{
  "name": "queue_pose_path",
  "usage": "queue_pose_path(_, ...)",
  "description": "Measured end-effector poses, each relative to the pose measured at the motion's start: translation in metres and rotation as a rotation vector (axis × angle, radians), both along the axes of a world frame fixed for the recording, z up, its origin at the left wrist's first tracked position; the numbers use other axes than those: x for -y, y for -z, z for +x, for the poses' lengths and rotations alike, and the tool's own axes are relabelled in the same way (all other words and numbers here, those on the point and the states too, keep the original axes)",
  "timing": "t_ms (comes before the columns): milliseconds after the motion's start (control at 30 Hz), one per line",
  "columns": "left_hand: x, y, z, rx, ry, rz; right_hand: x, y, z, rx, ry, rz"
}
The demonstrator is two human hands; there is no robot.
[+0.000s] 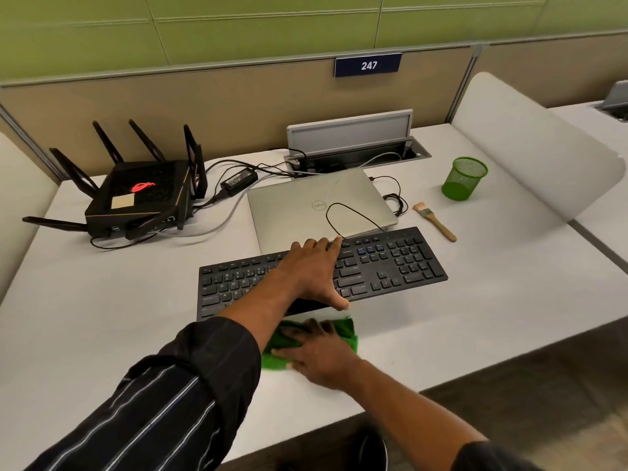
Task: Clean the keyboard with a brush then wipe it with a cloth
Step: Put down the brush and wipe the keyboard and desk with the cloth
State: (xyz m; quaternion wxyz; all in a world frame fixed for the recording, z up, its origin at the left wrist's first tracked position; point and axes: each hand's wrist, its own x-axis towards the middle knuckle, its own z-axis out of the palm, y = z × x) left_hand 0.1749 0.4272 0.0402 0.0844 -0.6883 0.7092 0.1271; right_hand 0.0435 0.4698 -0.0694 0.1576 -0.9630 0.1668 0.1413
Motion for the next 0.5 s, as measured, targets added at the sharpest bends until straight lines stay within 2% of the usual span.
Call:
queue_pose_path(100,0.000,0.000,0.000,0.000,0.002,0.000,0.011,-0.014,-0.018,0.078,0.059,-0.039)
queue_pose_path(200,0.000,0.001,0.000,-0.011,-0.009,-0.023,0.059,-0.024,-0.064,0.128,0.397,-0.031)
queue_pose_path(267,0.001,0.002,0.000,-0.016,-0.017,-0.036,0.096,-0.025,-0.107,0.125,0.568,-0.136)
queue_pose_path(333,0.002,0.002,-0.001,-0.010,-0.022,-0.043,0.128,-0.020,-0.151,0.058,0.681,-0.216)
queue_pose_path(433,0.006,0.002,-0.003,-0.005,-0.026,-0.043,0.147,-0.007,-0.195,-0.108,0.788,-0.196)
queue_pose_path(500,0.009,0.004,-0.006,-0.013,-0.041,-0.034,0.142,0.000,-0.199,-0.125,0.800,-0.198)
